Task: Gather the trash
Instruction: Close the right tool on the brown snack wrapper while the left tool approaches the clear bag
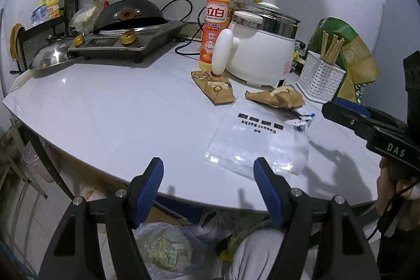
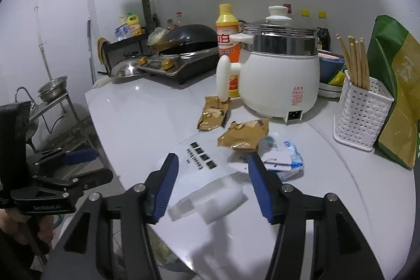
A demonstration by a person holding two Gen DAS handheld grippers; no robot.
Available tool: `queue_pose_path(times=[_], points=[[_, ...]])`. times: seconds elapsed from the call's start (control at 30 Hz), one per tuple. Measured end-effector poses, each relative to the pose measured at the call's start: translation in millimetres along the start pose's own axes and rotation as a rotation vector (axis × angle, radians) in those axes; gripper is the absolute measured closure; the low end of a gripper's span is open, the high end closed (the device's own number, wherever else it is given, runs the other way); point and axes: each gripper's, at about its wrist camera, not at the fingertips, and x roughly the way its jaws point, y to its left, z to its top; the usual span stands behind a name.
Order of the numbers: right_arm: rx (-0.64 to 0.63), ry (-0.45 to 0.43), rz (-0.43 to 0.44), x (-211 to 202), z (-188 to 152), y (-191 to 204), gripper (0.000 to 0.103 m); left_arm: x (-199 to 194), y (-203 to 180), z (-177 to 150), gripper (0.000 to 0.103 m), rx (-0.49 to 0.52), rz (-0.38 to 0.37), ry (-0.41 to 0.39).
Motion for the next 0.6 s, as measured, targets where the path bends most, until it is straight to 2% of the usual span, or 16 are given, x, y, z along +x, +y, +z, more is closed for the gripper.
queue_pose_path(times=[0.3, 0.6], points=[[0.013, 0.001, -0.044, 24.8, 13.8, -13.6, 0.038, 18.5, 0.2, 9.3, 0.027, 0.004, 0.005, 0.008], [0.036, 0.025, -0.078, 52.2, 22.5, -28.2, 0.038, 39.9, 6.4, 16.5, 0.026, -0.013, 0.007, 0.018]])
